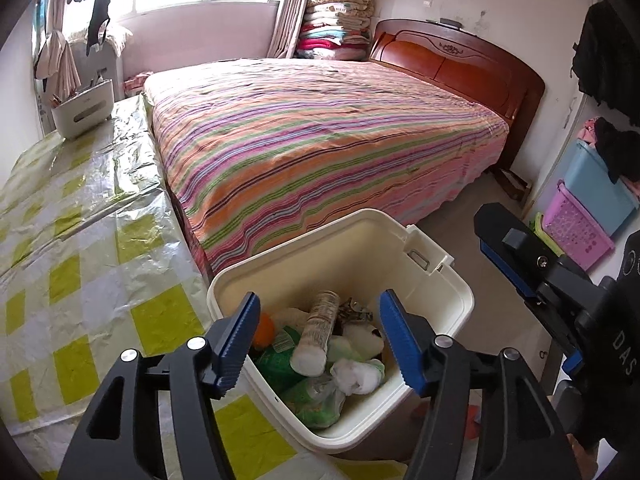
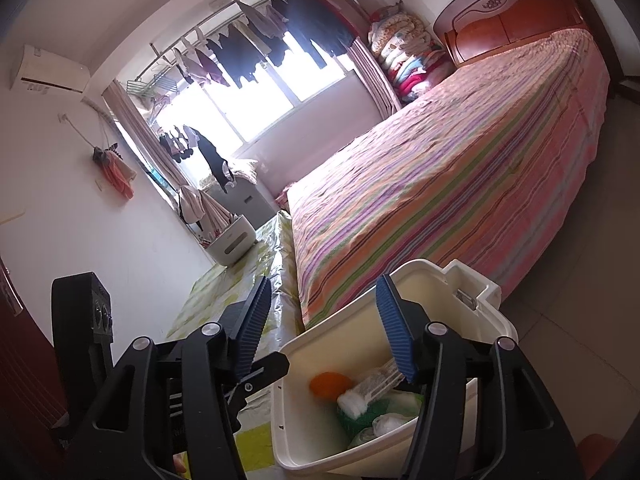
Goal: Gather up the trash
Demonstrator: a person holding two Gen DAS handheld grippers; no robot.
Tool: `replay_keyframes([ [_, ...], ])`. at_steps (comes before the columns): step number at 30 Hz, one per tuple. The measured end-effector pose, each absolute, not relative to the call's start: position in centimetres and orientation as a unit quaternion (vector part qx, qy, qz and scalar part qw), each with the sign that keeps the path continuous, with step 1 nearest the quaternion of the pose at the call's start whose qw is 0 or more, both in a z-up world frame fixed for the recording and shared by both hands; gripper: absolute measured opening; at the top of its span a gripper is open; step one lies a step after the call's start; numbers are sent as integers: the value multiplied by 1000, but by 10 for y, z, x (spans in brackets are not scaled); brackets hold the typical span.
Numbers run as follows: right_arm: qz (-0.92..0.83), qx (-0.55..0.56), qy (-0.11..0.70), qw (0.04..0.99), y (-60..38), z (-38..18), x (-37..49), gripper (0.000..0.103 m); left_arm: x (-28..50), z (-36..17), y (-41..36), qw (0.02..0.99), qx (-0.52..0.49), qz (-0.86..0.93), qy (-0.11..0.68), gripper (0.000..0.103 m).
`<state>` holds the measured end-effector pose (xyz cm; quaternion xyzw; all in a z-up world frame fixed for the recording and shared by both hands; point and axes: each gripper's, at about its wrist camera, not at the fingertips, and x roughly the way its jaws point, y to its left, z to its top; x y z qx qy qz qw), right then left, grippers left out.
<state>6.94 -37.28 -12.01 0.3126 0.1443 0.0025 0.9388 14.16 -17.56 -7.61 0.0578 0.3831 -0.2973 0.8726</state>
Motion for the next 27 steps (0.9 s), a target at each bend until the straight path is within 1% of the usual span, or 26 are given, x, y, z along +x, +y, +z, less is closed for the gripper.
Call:
replay_keyframes([
  [5, 3, 312, 145, 939, -373, -120, 70, 56, 138, -74, -176, 879, 70, -285, 375, 62],
  [6, 2, 313, 145, 939, -372, -120, 70, 60, 138, -73, -176, 879, 69, -286, 376, 62],
  [7, 0, 313, 145, 939, -372, -120, 70, 67, 136, -72, -176, 879, 69, -286, 376, 62],
  [11, -25, 317, 142, 937, -375, -123, 65, 78, 131, -68, -176, 883, 80, -279, 370, 62],
  [13, -43, 323, 142, 935, -379, -126, 62, 87, 126, -66, -176, 885, 90, -275, 366, 62],
  [15, -63, 332, 147, 930, -382, -131, 58, 93, 120, -62, -173, 891, 101, -265, 355, 62],
  [19, -109, 343, 176, 916, -385, -138, 50, 95, 104, -55, -166, 903, 127, -241, 333, 63],
  [23, -133, 353, 184, 908, -375, -138, 30, 96, 75, -45, -140, 918, 116, -223, 306, 63],
  [27, -131, 299, 161, 932, -351, -126, 8, 96, 43, -39, -117, 933, 117, -199, 276, 63],
])
